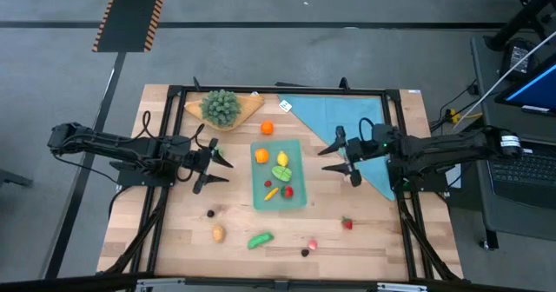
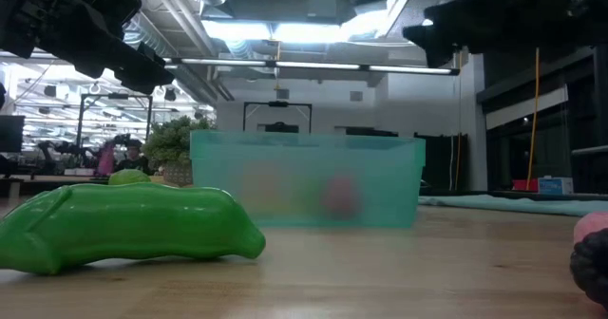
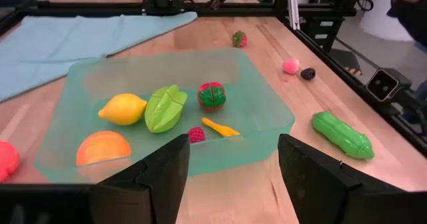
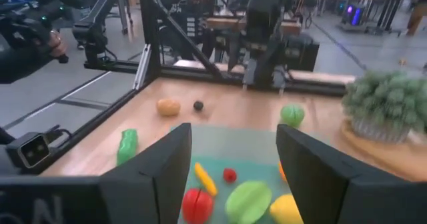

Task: Pick and placing Produce into tupperware
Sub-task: Put the squash into the bin

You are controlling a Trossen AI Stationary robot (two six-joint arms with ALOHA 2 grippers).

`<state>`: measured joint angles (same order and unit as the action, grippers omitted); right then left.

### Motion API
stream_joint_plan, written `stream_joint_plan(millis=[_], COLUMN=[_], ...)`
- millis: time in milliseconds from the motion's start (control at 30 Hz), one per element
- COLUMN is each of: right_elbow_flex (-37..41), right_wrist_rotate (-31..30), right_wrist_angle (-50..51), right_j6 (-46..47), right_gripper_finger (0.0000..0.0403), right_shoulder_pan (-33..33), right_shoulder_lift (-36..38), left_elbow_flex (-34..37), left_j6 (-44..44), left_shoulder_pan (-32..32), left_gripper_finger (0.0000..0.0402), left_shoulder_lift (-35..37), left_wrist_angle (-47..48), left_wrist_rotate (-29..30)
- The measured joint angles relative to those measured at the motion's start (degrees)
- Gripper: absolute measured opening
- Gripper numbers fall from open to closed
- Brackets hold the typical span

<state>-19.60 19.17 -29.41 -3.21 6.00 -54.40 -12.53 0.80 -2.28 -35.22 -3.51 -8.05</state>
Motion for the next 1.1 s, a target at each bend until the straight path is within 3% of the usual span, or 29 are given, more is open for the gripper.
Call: stream_joint_plan(millis=[300,700,1100], right_elbow_flex=[5.54,5.66,5.66], right_wrist_rotate=[-2.54,-3.07,-3.05], right_wrist_angle=[-4.30,-5.07,-5.01], right_j6=[0.97,1.42,1.51], right_gripper_finger=[0.0221,0.0221,0.0221], right_shoulder_pan=[0.00,0.00,0.00], right_shoulder_lift=[0.51,0.49,0.47], left_elbow_flex=[0.00,0.00,-0.14], left_j6=[0.18,-0.05,0.59], left_shoulder_pan=[0.02,0.17,1.78], left_gripper_finger=[0.0220,0.0220,0.0220], left_shoulder_lift=[0.01,0.02,0.00], left_wrist_angle=[0.04,-0.22,-0.02], left_wrist_rotate=[0.00,0.13,4.59])
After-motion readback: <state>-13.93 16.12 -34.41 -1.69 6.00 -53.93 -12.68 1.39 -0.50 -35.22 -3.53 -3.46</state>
